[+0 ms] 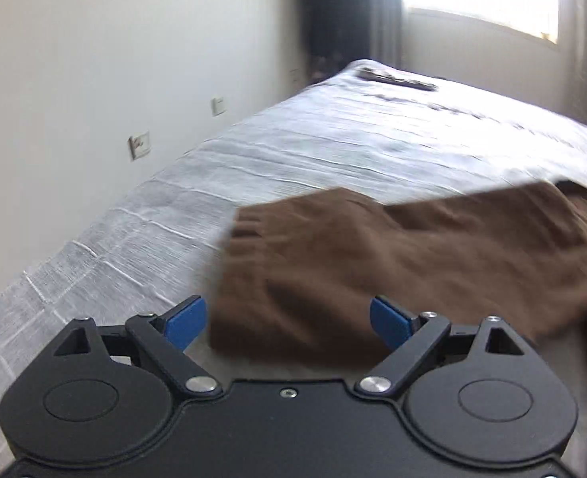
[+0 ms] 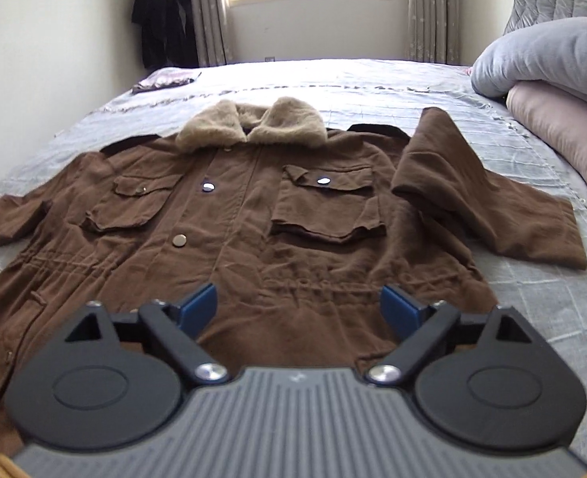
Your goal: Fold large clothes
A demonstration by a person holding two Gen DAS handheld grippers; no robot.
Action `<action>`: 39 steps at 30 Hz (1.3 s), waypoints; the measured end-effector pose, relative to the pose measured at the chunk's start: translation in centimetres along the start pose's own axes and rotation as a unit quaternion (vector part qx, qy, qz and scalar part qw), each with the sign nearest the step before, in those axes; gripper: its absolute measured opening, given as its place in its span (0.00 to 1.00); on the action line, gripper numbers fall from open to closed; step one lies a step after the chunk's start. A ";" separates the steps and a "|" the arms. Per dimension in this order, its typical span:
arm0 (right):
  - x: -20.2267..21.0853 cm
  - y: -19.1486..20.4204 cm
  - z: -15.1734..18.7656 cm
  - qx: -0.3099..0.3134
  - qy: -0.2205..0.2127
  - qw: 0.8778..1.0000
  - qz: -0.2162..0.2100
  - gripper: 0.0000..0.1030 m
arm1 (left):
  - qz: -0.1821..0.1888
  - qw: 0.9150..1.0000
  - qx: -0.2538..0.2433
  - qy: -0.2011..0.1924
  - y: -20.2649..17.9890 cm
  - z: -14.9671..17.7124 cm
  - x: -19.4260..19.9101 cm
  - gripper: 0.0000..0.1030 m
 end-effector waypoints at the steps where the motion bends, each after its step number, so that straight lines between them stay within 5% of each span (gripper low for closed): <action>1: -0.6 0.3 -0.1 0.003 0.004 1.000 0.003 0.88 | -0.001 1.000 0.011 0.007 0.9 -0.5 -1.5 0.85; 5: -2.9 1.6 -0.1 0.025 0.026 0.999 0.014 0.90 | 0.035 0.998 0.031 0.034 1.7 -1.6 -6.4 0.82; 7: -3.8 2.4 0.0 0.042 0.036 0.998 0.022 0.90 | 0.059 0.996 0.057 0.042 1.4 -1.8 -8.1 0.69; 8: -4.2 2.8 0.0 0.050 0.040 0.998 0.025 0.90 | 0.052 0.996 0.064 0.039 1.0 -1.9 -8.4 0.57; 9: -4.5 3.2 0.0 0.056 0.044 0.997 0.026 0.90 | 0.033 0.997 0.053 0.034 0.4 -2.0 -8.4 0.27; 11: -5.1 3.8 -0.2 0.063 0.049 0.996 0.026 0.91 | 0.009 0.999 0.041 0.021 -0.5 -2.8 -8.0 0.13; 15: -5.7 4.6 -0.9 0.077 0.047 0.996 0.029 0.91 | -0.062 0.994 0.051 -0.080 0.2 -6.2 -4.1 0.11; 17: -5.9 4.4 -1.3 0.079 0.044 0.995 0.034 0.91 | -0.089 0.993 0.042 -0.072 0.8 -6.7 -4.9 0.12; 19: -6.0 3.7 -1.7 0.069 0.039 0.996 0.035 0.91 | -0.099 0.995 0.011 -0.007 0.4 -5.7 -7.9 0.13; 21: -6.0 2.5 -1.8 0.053 0.036 0.997 0.034 0.91 | -0.111 0.993 -0.007 0.040 -0.3 -4.7 -9.5 0.25; 22: -5.9 1.8 -1.9 0.046 0.036 0.998 0.036 0.91 | -0.128 0.991 -0.022 0.026 -0.8 -4.7 -9.0 0.30; 24: -5.5 0.1 -2.2 0.037 0.032 0.998 0.049 0.92 | -0.156 0.986 -0.056 -0.015 -1.9 -5.2 -7.3 0.62; 25: -5.1 -0.8 -2.4 0.034 0.026 0.997 0.059 0.93 | -0.151 0.986 -0.069 -0.033 -2.5 -5.7 -6.3 0.70; 33: -3.1 -11.4 -5.4 -0.029 -0.026 0.985 0.170 0.98 | -0.006 0.997 -0.044 -0.067 -9.1 -7.7 1.1 1.00; 39: -6.6 -20.1 -6.7 -0.073 -0.026 0.962 0.261 0.98 | 0.112 0.991 -0.061 -0.045 -17.9 -5.6 4.5 1.00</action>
Point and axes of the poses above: each gripper's, at about its wrist camera, not at the fingertips, and x roughly against the way its jaws point, y to its left, z to its underside, the point moved 3 cm from there along -x, roughly the way its jaws point, and after that the axes turned 4 degrees about -y, right-handed, at the moved point
